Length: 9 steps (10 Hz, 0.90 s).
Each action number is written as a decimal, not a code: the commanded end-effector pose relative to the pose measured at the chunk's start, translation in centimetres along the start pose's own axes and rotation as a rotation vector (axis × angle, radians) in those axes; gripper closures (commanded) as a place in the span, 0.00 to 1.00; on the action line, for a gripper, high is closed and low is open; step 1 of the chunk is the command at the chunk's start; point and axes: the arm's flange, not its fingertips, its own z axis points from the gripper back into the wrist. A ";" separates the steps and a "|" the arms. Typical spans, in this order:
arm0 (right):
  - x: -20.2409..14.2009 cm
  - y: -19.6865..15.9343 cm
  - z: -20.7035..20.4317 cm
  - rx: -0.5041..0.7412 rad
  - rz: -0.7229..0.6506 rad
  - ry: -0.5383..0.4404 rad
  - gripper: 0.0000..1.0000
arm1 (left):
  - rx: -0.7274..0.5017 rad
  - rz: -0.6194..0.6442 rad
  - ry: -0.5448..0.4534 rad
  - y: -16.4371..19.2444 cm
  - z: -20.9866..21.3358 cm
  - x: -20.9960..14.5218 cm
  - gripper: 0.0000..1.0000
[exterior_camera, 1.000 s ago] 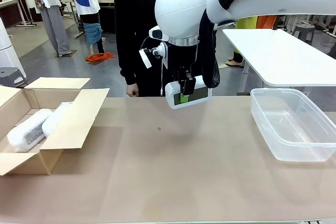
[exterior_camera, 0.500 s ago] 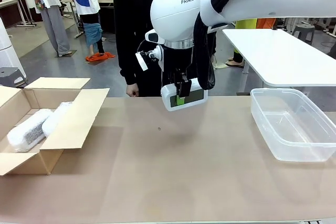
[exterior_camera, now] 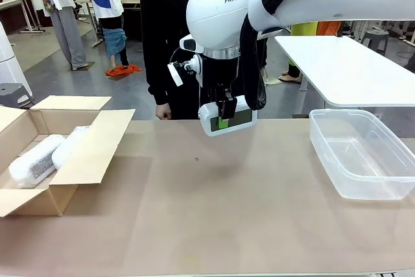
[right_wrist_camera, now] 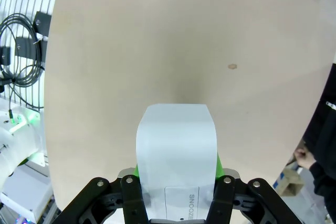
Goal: Separate and place wrapped and unwrapped clocks.
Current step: Pick up the Digital clock indicated by the person, then if the picked Digital clock is wrapped, place it in the Package Box ; if not, place it in the Organizing box.
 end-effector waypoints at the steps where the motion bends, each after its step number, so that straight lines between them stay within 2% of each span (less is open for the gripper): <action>1: -0.3 0.3 0.2 -0.002 -0.006 0.003 0.90 | 0.003 -0.008 -0.014 0.1 0.1 0.0 0.00; 7: -0.3 0.3 0.2 -0.002 -0.006 0.003 0.90 | 0.003 -0.008 -0.014 0.1 0.1 0.0 0.00; 8: 0.0 0.0 0.0 0.000 0.000 0.000 0.50 | 0.003 -0.008 -0.014 0.1 0.1 0.0 0.00; 9: 0.0 0.0 0.0 -0.025 -0.056 -0.007 0.50 | 0.003 -0.008 -0.014 0.1 0.1 0.0 0.00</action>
